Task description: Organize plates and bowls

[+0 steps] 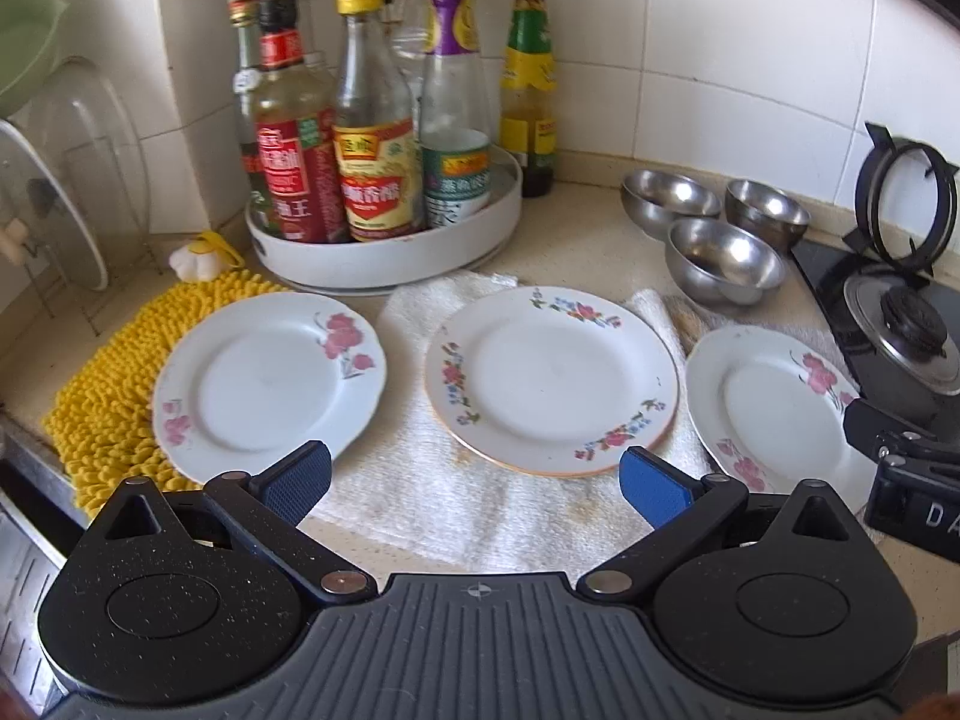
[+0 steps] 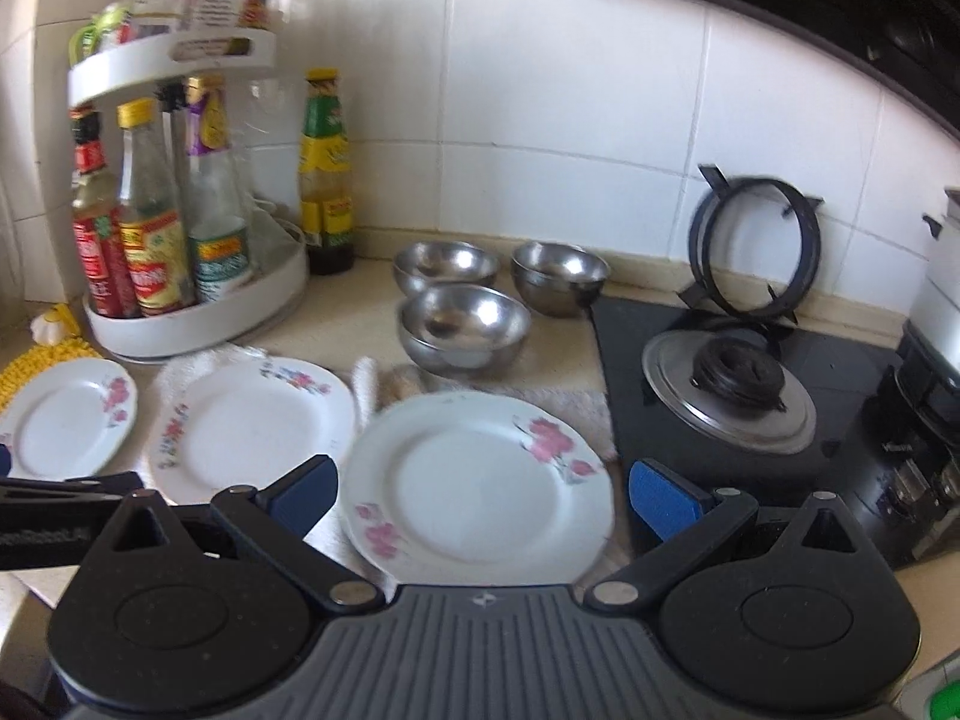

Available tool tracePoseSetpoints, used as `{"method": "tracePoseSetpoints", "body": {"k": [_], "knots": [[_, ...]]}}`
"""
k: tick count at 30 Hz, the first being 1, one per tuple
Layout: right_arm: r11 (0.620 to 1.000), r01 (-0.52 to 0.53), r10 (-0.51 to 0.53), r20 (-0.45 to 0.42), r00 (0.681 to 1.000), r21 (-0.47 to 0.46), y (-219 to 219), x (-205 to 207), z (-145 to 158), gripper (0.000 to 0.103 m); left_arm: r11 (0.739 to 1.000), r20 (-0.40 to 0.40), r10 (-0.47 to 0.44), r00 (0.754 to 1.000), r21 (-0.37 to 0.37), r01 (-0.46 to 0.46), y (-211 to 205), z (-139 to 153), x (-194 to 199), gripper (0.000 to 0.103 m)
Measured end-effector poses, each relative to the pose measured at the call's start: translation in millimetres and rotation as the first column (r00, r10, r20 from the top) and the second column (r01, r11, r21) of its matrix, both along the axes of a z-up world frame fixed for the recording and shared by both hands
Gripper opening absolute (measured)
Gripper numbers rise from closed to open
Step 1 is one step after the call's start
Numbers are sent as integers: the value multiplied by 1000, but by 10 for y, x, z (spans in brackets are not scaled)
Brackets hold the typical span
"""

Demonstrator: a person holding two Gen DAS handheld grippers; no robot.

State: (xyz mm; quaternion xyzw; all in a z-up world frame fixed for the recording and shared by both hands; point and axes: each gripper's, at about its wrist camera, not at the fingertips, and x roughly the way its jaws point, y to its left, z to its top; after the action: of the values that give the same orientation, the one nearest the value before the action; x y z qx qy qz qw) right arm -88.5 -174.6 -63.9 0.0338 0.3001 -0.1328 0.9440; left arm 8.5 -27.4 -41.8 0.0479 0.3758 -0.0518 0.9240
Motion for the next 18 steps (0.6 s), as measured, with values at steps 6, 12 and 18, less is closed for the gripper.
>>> {"method": "tracePoseSetpoints", "body": {"k": [6,12,18], "knots": [[1000,14,-14,-30,999,21,-317,111,-98,103,999,-32,-33,999,24,33,-312,-78,168,103],[999,2,0,-60,998,35,-586,281,-186,103,997,-66,-69,995,43,71,-655,-173,350,103],[993,-94,101,-99,990,72,-925,442,-386,103,987,-136,-157,978,1,159,-902,-362,479,103]]}}
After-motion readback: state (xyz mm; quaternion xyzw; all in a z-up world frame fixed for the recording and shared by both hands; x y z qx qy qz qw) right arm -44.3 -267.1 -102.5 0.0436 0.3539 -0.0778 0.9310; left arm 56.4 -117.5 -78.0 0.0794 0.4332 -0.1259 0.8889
